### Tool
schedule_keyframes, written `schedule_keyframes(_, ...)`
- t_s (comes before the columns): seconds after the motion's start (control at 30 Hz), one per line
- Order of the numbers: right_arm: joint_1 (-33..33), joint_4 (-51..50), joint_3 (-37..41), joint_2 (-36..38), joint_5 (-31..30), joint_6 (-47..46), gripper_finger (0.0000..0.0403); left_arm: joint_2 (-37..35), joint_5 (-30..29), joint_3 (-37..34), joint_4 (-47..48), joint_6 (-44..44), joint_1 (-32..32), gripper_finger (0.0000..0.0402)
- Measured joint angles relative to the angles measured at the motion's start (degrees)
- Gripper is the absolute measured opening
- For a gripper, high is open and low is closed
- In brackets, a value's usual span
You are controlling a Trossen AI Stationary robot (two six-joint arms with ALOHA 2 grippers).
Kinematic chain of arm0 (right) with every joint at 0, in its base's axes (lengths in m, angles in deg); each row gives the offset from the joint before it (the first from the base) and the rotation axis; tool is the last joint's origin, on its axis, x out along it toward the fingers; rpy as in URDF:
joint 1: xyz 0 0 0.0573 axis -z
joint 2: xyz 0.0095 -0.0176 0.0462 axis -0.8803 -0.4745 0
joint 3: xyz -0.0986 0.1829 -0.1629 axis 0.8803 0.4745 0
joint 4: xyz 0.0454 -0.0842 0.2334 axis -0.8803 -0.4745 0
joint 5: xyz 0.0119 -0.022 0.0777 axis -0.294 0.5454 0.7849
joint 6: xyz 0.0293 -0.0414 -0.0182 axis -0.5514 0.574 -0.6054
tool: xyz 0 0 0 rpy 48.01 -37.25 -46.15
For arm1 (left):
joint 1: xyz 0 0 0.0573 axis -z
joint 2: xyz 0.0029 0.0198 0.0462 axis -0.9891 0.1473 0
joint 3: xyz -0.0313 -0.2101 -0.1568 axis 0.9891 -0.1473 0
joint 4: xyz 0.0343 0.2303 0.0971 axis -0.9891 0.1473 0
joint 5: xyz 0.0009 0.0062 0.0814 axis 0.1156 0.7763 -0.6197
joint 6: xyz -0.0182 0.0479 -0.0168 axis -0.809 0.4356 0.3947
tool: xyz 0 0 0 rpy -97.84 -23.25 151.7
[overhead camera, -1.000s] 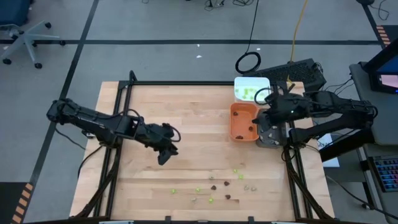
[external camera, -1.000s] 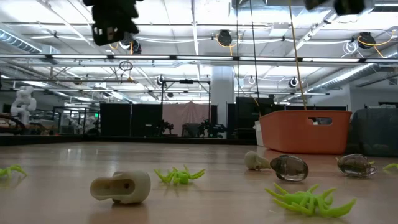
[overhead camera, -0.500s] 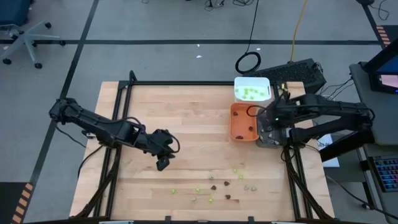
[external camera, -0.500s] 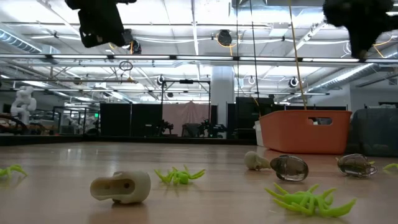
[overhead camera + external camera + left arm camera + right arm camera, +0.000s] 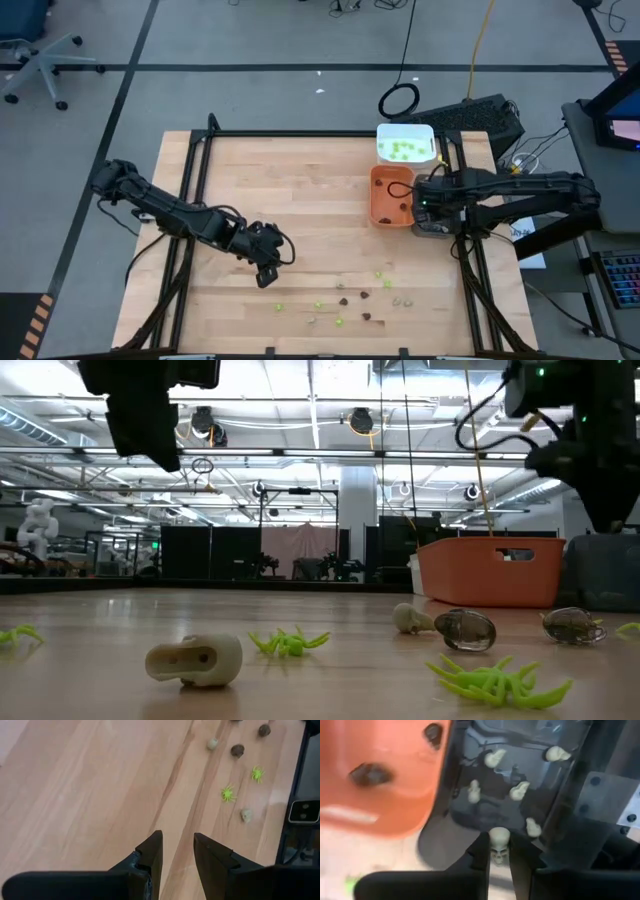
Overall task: Sort Halloween decoration
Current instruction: Put the white skull toy into the black bin, then put the black skull toy into the orange bin
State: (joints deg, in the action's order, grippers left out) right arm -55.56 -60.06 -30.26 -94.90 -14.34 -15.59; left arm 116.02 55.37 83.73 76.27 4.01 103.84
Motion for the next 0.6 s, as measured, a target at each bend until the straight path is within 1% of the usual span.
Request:
schedule_keyframes(0.07, 0.37, 0.37, 1.22, -0.15, -1.03, -0.48, 0.0051, 0.37, 0.20, 0.00, 0.02, -0.16, 0.42, 0.0109)
schedule_keyframes(0.13, 0.43, 0.10, 1.59, -0.24, -1.15, 0.98, 0.0072, 0.41, 0.52, 0.00, 0.04, -1.34, 0.74, 0.0109)
schedule_keyframes(0.33, 0.43, -0.76, -0.09, -0.20, -1.14, 5.27, 0.0148, 0.39, 0.54, 0.00, -0.01, -4.03, 1.95, 0.0109)
schedule_keyframes(0.4, 0.43, -0.67, -1.25, -0.21, -1.12, 8.02, 0.0171, 0.39, 0.56, 0.00, -0.02, -5.17, 2.49, 0.0109)
schedule_keyframes(0.5, -0.88, 1.45, -4.50, 0.43, -1.05, 13.86, 0.0195, 0.39, 0.50, 0.00, -0.03, -7.55, 3.29, 0.0109)
schedule_keyframes(0.6, -3.69, 8.19, -7.81, 1.44, -1.07, 20.88, 0.0206, 0.39, 0.49, 0.00, -0.05, -10.00, 4.08, 0.0109)
